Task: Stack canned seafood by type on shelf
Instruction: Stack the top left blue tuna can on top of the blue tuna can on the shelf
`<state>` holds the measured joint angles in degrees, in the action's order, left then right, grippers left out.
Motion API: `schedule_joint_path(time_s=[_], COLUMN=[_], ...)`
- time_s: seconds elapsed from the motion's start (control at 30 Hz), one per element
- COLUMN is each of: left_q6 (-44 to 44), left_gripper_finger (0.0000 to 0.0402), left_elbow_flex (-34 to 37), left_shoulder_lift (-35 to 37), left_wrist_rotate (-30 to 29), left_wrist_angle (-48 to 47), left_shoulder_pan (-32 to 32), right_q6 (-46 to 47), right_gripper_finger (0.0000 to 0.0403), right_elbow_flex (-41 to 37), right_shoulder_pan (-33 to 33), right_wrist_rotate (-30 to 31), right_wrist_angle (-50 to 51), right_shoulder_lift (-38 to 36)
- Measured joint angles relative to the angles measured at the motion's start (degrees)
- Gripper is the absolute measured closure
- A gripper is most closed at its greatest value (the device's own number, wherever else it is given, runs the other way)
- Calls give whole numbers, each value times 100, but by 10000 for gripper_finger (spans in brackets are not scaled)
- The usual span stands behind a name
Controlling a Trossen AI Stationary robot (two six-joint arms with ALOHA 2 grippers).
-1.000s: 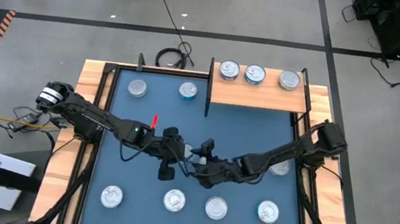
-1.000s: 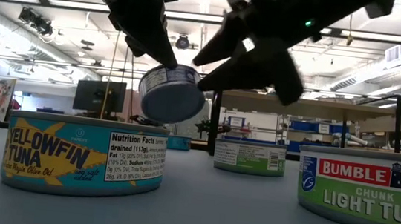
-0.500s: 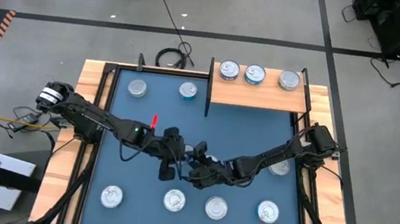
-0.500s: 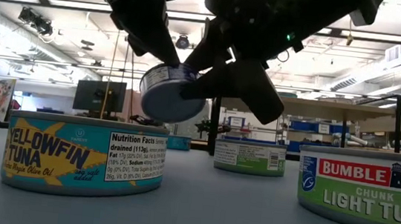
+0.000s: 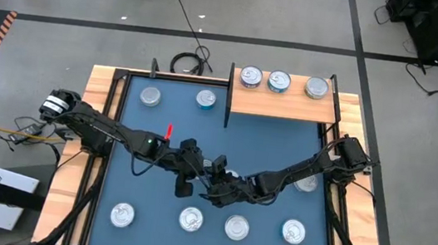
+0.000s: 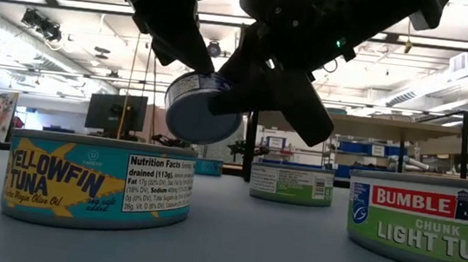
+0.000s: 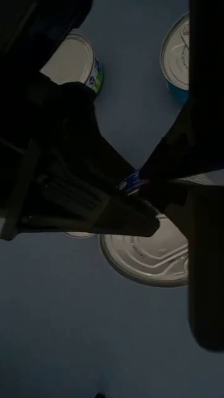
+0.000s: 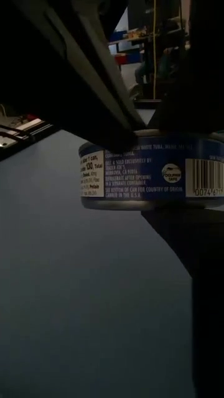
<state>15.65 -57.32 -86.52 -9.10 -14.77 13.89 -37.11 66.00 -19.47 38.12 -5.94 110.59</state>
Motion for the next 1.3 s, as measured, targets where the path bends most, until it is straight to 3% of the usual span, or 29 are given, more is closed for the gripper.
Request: schedule_joint_path(time_s=[0.1,0.2,0.37,0.83,1.03,1.3], left_q6=[-11,-181,-335,-585,-557,-566], left_gripper_finger=[349,324,295,289,291,291], left_elbow_flex=[0,47,544,2840,3488,3637], left_shoulder_lift=[0,79,414,1768,2127,2136], left_wrist_rotate=[-139,-734,-1345,-1406,-1388,-1029], left_wrist_angle=[47,86,832,4998,5917,6300], left_shoulder_pan=[78,296,611,584,209,-260], right_q6=[1,2,71,-563,-1137,-2148], right_gripper_finger=[257,257,257,257,257,257], right_elbow_flex=[0,0,0,46,46,46], right_shoulder_pan=[-28,-57,-91,-256,-280,247], right_wrist_rotate=[134,154,160,994,1667,2402], right_wrist_angle=[-3,-4,-2,7,-6,-100], right_shoulder_lift=[0,0,0,-428,-1083,-2037])
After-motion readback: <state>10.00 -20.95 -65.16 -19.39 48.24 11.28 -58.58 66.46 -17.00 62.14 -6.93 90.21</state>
